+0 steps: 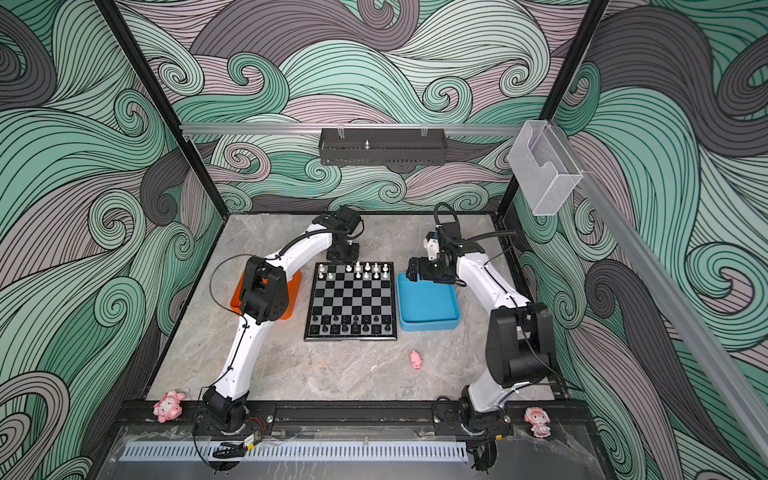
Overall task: Set up the chess pieces on the board
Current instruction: 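Open the left gripper and raise it off the white king, then swing the left gripper over the orange tray while the right nears the board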
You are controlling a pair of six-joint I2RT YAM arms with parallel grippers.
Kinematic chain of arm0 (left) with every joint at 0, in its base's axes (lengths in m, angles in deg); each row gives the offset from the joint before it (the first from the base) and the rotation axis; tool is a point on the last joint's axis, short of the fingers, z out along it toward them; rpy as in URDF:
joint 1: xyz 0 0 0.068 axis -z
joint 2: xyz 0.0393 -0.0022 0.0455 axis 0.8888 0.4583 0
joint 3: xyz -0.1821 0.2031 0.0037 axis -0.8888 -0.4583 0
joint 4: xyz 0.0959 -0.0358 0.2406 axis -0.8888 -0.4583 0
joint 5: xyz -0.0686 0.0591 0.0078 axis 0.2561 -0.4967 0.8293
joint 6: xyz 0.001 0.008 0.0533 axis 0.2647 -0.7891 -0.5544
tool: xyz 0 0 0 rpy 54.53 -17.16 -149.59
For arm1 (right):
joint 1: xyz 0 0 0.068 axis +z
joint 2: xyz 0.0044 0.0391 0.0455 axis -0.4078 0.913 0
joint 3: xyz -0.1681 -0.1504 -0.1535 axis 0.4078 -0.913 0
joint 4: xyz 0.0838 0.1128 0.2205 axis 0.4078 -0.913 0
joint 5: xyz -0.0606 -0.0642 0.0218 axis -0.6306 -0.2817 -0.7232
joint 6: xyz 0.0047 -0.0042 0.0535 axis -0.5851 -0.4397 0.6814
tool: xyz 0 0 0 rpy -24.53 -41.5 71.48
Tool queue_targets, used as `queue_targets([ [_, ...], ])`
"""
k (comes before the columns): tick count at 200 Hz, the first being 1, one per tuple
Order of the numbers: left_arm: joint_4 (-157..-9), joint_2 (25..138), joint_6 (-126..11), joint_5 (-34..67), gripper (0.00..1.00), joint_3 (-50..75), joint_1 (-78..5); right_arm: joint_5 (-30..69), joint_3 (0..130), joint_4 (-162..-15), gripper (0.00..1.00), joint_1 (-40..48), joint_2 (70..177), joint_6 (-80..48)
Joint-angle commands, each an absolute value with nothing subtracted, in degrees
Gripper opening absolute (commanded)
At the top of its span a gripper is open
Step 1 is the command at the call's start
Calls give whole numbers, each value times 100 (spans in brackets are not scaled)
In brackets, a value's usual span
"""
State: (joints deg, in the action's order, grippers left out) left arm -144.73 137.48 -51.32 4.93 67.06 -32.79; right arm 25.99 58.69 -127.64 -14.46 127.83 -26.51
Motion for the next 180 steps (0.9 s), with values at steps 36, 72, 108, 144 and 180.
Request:
queue_targets([
  [36, -14447, 13620, -5072, 480, 39, 6732, -3222, 2649, 5823, -12761, 99, -1493, 12772, -2707],
  [72, -14490, 13306, -5115, 407, 44, 6759, -3222, 2654, 5861, -12789, 99, -1493, 12731, -2678],
  [108, -14612, 12870, -5152, 57, 51, 6735, -3227, 2588, 6000, -12938, 99, -1438, 12711, -2651],
  [144, -14799, 12209, -5228, -460, 65, 6469, -3263, 2090, 6249, -13246, 99, -1171, 12674, -2616],
  [180, -14344, 11001, -5201, -483, 86, 5176, -3658, 1638, 6635, -13402, 99, -647, 12805, -2525],
])
